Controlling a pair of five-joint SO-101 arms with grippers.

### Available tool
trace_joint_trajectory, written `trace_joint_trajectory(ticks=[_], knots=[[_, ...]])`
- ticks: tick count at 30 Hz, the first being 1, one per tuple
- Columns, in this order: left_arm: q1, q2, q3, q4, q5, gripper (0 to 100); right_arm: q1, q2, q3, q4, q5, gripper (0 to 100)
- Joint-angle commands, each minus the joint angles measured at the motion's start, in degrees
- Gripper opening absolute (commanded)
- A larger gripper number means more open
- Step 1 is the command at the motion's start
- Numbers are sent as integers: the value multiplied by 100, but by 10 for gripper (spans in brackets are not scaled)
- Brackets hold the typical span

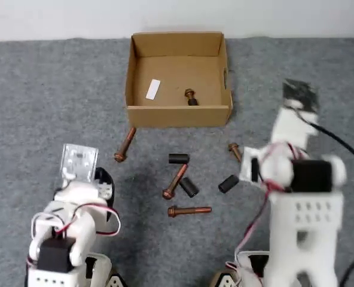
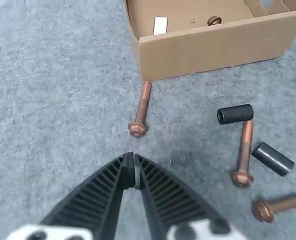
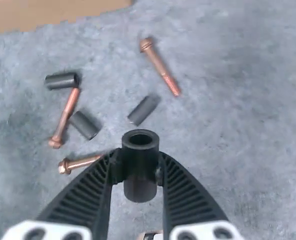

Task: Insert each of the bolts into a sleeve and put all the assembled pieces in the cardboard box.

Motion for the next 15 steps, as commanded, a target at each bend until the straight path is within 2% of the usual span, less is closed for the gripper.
trace_joint_trajectory(ticks=[1, 5, 11, 13, 15], knots=[[53, 1108, -1051, 369, -88, 6, 435, -752, 273, 233, 9, 9], [642, 2110, -1886, 1090, -97, 6, 892, -1156, 598, 224, 246, 9], [2321, 3270, -2809, 1477, -132, 8, 1367, -1332, 668, 224, 246, 9], [2840, 3701, -2993, 1477, -378, 8, 1455, -1349, 668, 224, 246, 9], [3244, 4211, -3134, 1477, -949, 8, 1534, -1376, 668, 224, 246, 9]])
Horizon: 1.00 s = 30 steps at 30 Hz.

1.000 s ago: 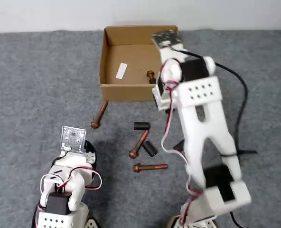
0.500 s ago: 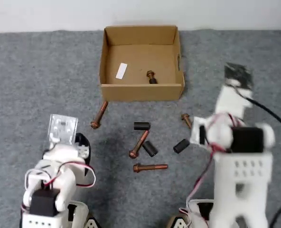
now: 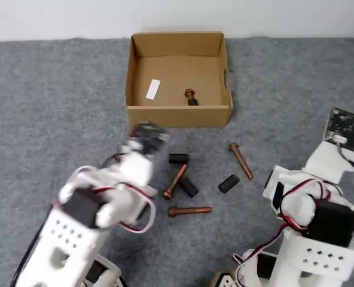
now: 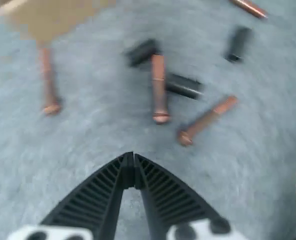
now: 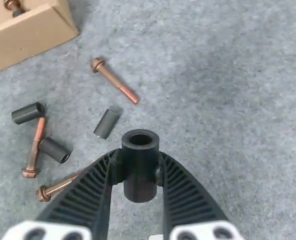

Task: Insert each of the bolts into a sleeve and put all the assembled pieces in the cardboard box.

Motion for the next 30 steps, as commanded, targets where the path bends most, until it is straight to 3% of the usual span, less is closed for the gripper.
trace_joint_trajectory(ticks=[1, 4, 7, 11, 19, 30], knots=[[756, 853, -488, 35, -967, 9, 224, -92, -18, 224, 79, 9], [888, 1732, -769, 35, -1776, 21, 391, -92, -18, 224, 62, 9], [879, 2593, -1112, 70, -2127, 95, 514, -92, -18, 224, 44, 9], [897, 3552, -1613, 35, -2207, 172, 637, -92, -18, 224, 44, 9], [879, 5029, -2202, -264, -2602, 174, 884, -92, -18, 224, 70, 9], [870, 5846, -2167, -1213, -2567, 173, 848, -92, -26, 224, 70, 9]])
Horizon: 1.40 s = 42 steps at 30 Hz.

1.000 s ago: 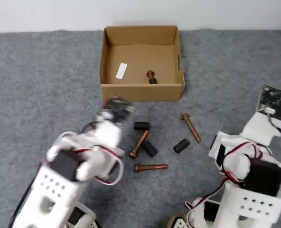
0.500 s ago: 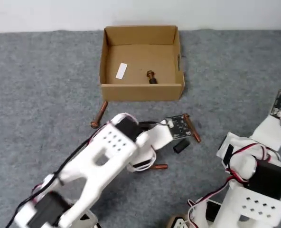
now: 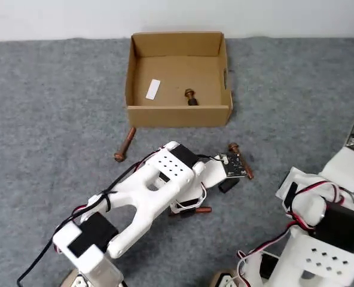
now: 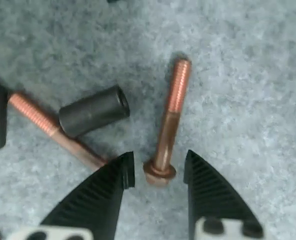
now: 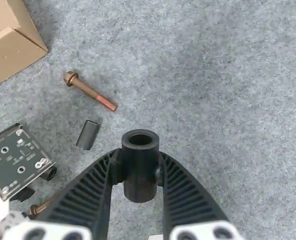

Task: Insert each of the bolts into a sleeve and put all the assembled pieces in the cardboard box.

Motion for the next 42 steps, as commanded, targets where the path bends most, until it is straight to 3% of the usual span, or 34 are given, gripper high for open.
trace_joint_trajectory(ticks=[1, 7, 12, 23, 32, 39, 42], knots=[[0, 193, -198, -264, -35, 170, 48, -75, -26, 215, 62, 9], [9, 835, -224, -264, -26, 50, 48, -75, -26, 215, 62, 9], [9, 853, -365, -44, 62, 5, 48, -75, -26, 215, 62, 9], [9, -466, -1182, 1090, 1705, 5, 40, -75, -35, 215, 62, 9], [-70, -1231, -1200, 2101, 3305, 5, 40, -75, -26, 215, 62, 10], [-1090, -2092, -1481, 2057, 5855, 5, 40, -75, -26, 215, 62, 10], [-1574, -2303, -1490, 2101, 6602, 5, 40, -75, -26, 215, 62, 10]])
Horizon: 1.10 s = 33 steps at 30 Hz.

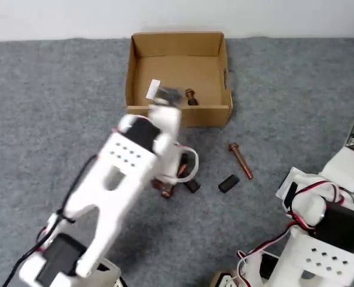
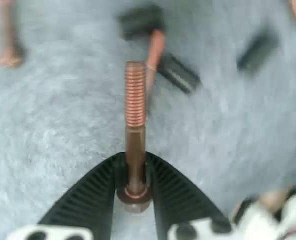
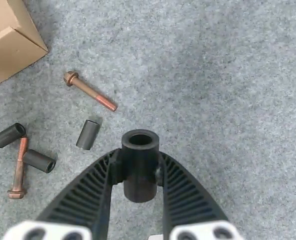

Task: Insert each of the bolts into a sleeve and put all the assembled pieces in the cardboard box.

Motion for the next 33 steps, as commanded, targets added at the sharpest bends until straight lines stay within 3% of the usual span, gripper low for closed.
trace_joint_trajectory(ticks=[1, 9, 15, 22, 29, 33], knots=[[-527, -422, -215, 141, 941, 5, 40, -75, -18, 215, 62, 10], [-1591, -422, -110, 273, 2743, 6, 48, -75, -18, 215, 35, 10], [-1776, -431, -110, -53, 4176, 7, 48, -75, -18, 215, 26, 10], [-1741, -422, -110, -62, 4457, 11, 75, -75, -18, 224, 26, 10], [-1732, -466, -110, 53, 4475, 151, 75, -84, -18, 224, 26, 10], [-1732, -466, -110, 229, 4466, 160, 75, -84, -18, 224, 35, 10]])
